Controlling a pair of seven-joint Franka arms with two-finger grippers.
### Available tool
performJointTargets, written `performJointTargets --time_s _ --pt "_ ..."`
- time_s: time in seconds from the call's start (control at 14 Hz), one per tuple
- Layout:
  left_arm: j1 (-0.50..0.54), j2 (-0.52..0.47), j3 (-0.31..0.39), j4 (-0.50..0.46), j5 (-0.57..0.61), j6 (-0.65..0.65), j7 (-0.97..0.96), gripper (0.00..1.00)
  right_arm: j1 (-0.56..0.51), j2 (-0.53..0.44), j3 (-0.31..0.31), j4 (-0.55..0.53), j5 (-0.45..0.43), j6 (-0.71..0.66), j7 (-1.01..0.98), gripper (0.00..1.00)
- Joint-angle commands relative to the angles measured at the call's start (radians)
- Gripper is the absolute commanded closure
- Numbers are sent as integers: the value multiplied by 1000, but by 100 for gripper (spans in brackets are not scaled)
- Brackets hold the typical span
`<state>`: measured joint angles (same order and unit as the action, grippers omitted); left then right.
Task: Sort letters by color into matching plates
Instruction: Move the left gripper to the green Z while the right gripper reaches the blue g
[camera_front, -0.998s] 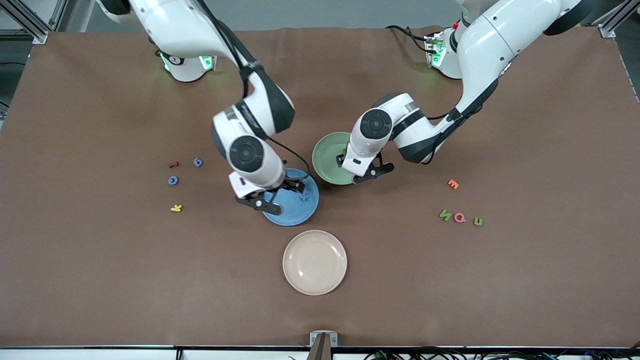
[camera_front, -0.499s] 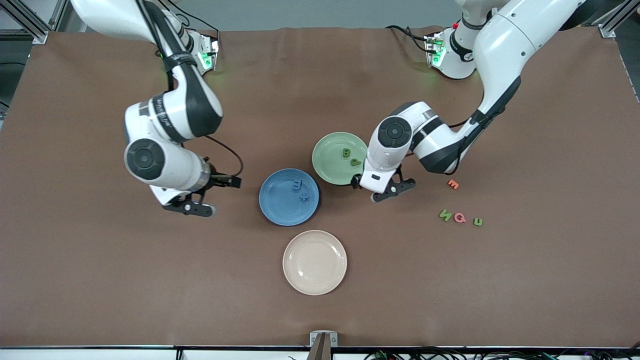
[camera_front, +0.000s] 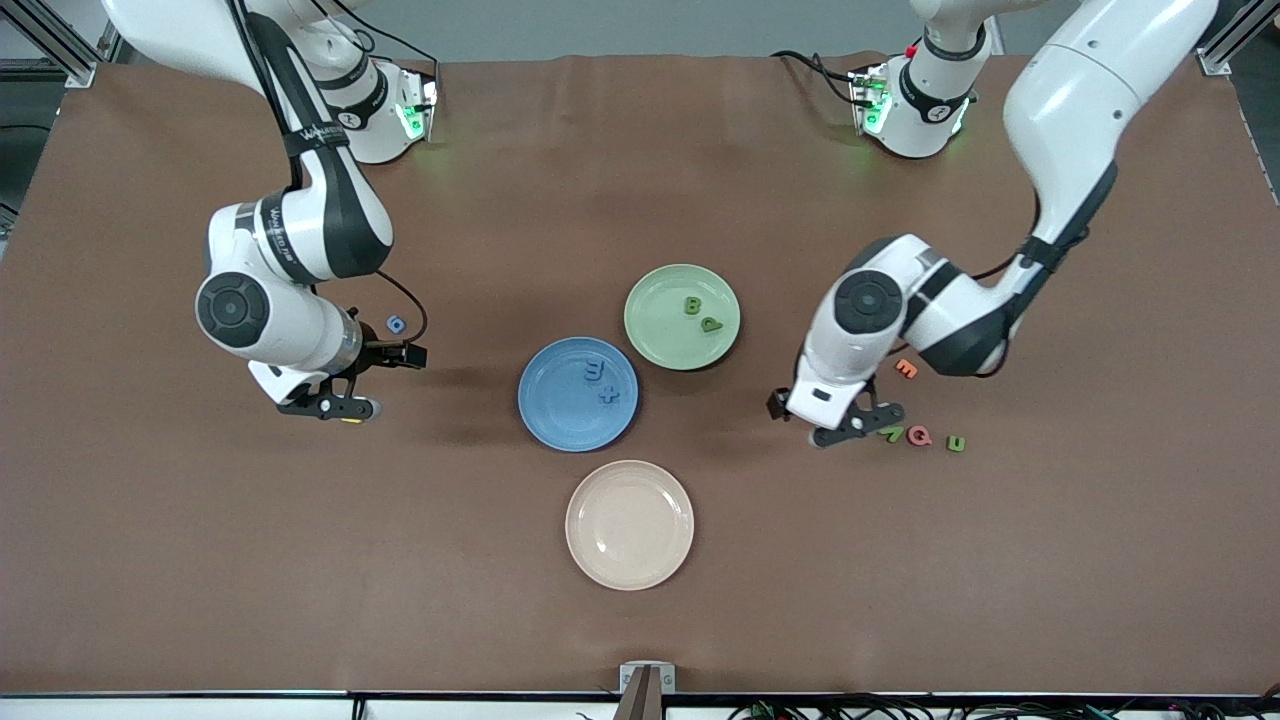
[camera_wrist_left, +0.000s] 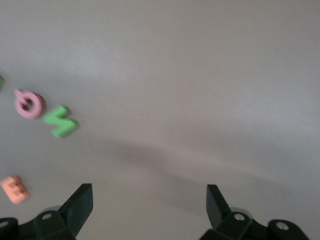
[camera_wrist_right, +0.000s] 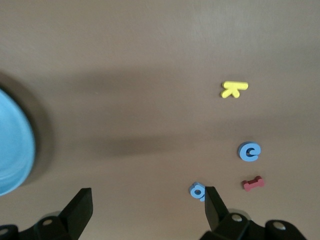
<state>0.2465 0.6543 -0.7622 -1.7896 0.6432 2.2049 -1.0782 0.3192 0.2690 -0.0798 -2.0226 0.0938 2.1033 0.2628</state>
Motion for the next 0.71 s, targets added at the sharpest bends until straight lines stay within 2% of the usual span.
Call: performJointTargets --time_s 0.0,0.07,0.29,0.43,0.57,0.64 --pt "54 -5 -2 1 20 -16 108 4 -17 -82 8 -157 -12 67 -8 2" --pt "85 -7 -2 -2 20 -14 188 10 -32 -82 8 -174 -12 70 -8 2" --pt "174 28 -3 -8 20 10 386 12 -69 -83 6 -240 -12 121 -8 3" --pt "178 45 1 -27 23 56 409 12 -84 -82 6 -289 -14 194 -8 3" --pt "169 74 38 -24 55 78 412 15 -84 -82 6 -339 -14 277 -8 3" --pt "168 86 43 -25 49 78 388 21 -86 -82 6 -359 -14 300 -8 3"
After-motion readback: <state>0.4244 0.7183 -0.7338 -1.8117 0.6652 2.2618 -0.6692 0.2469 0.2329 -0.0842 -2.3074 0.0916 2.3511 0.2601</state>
